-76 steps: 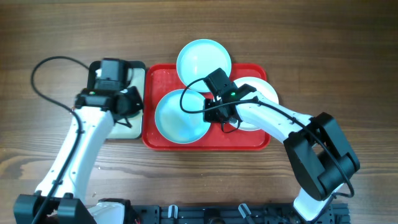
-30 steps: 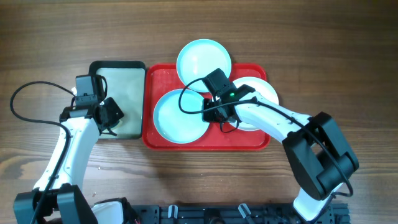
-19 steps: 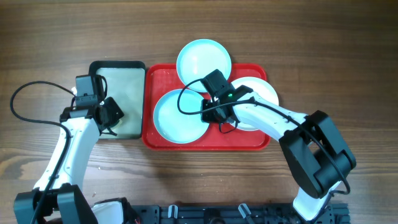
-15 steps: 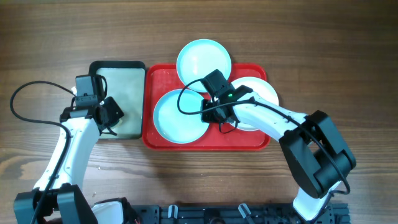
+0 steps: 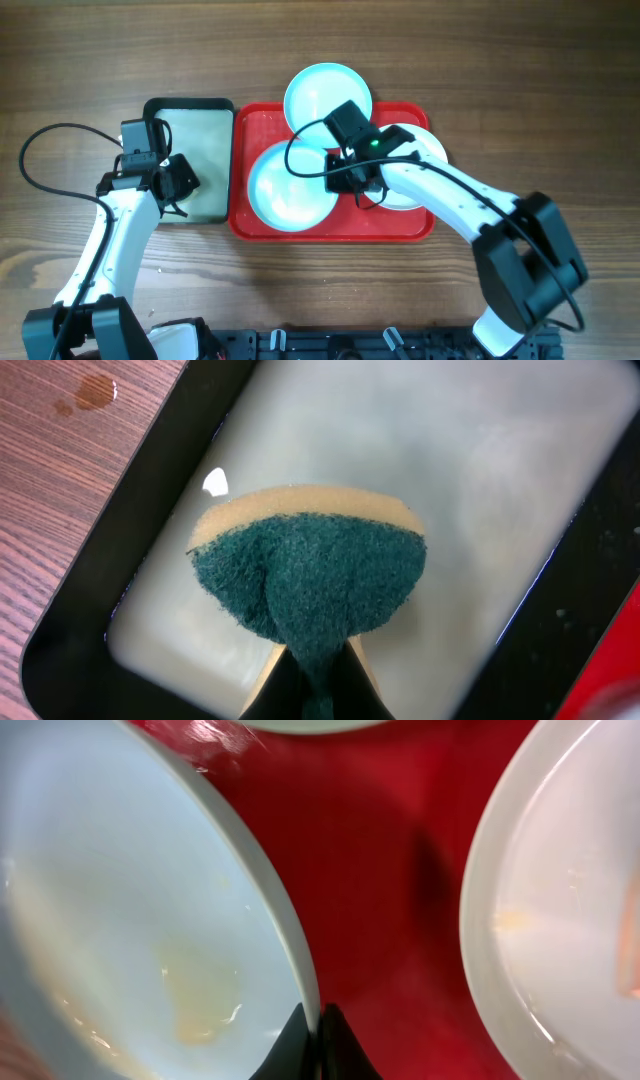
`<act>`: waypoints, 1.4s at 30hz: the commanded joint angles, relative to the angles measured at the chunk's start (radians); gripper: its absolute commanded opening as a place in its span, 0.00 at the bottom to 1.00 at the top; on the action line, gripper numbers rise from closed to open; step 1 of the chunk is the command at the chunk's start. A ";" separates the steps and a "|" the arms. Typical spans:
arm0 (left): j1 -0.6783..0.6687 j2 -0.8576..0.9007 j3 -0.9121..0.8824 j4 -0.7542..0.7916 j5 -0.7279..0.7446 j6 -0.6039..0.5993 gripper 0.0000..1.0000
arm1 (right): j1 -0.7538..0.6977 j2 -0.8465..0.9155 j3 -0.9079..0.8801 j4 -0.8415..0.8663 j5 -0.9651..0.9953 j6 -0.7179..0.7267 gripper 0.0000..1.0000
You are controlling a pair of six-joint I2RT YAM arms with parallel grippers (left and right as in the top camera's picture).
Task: Clean dirty plates on tray and stack at the side
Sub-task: 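Lift the blue plate with the right gripper and tilt it upward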
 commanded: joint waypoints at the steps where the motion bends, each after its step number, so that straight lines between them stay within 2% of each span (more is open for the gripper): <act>1: -0.003 -0.011 -0.006 0.010 -0.042 -0.020 0.04 | 0.005 -0.062 0.103 -0.061 0.050 -0.029 0.04; 6: -0.003 -0.011 -0.006 0.010 -0.068 -0.037 0.04 | 0.005 -0.062 0.197 -0.081 0.055 -0.043 0.04; 16: -0.004 -0.011 -0.006 -0.002 -0.067 -0.037 0.04 | 0.038 0.016 0.222 0.216 0.083 0.014 0.05; 24: -0.004 -0.011 -0.006 -0.024 -0.067 -0.037 0.04 | 0.117 0.185 0.430 0.304 0.264 0.004 0.05; 28: -0.003 -0.019 -0.006 -0.039 -0.068 -0.037 0.04 | 0.153 0.254 0.462 0.410 0.404 -0.081 0.05; 32: -0.004 -0.055 -0.006 -0.047 -0.068 -0.037 0.04 | 0.194 0.287 0.462 0.519 0.520 -0.228 0.05; 42: -0.004 -0.059 -0.006 -0.047 -0.067 -0.037 0.04 | 0.254 0.352 0.461 0.710 0.618 -0.525 0.04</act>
